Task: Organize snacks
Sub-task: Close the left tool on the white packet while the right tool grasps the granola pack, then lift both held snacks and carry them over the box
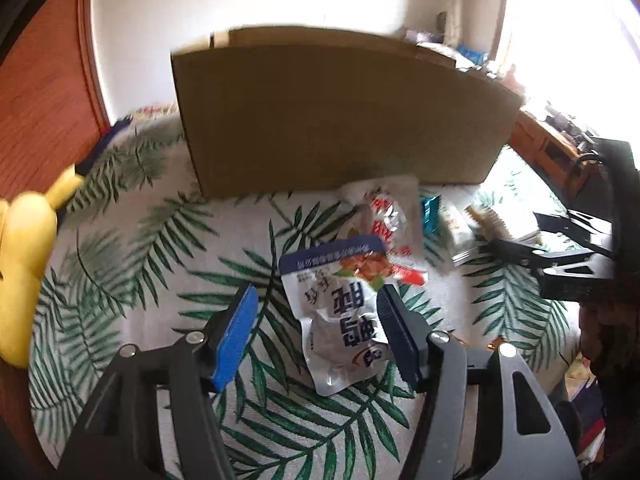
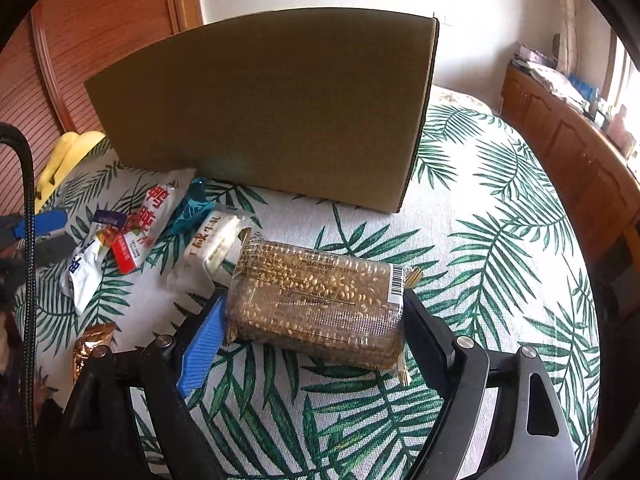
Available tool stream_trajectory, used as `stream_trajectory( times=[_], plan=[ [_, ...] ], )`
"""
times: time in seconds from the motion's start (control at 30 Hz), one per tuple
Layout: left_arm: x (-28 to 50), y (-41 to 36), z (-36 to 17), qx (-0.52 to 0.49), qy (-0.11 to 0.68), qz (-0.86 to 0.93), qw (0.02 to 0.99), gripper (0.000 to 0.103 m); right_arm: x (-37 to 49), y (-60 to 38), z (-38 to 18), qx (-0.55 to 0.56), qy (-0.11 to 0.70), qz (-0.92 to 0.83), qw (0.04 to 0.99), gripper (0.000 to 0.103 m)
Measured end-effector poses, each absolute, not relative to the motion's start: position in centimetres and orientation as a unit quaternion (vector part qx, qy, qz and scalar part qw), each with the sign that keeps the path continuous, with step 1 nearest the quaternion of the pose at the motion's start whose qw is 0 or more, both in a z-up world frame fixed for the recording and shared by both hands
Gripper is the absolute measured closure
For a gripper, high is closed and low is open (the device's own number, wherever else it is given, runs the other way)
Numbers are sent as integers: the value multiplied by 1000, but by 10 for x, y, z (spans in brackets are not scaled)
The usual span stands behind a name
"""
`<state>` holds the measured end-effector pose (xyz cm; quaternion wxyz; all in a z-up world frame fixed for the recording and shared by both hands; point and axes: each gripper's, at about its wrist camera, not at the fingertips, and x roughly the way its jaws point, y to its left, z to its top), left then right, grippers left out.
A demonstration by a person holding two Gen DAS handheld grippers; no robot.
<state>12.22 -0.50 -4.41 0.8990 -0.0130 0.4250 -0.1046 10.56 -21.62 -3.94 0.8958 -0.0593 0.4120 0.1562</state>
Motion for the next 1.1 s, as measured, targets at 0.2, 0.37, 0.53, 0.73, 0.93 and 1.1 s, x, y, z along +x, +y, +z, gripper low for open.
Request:
stream_trajectory(
  times=[0.2,0.37,0.53,0.73,0.93,1.1],
  plan=[
    [130,-19,-55,4,440,-103,892,35,112,-212,-40,-57,413,158,895,18],
    [126,-31,-57,34,431,-103,896,40,112,-209,-40,-61,412,157,895,18],
    [120,-33,-51,42,415,-109,902,54,110,-208,-41,-61,412,158,896,18],
    [109,-29,-41,45,398,-116,909,61,109,-209,-41,-60,411,159,896,18],
    [96,-26,-36,36,384,-128,914,61,110,-208,-41,-59,411,159,895,18],
    [95,-20,-27,24,375,-129,918,61,109,-210,-40,-56,409,160,897,18]
  ],
)
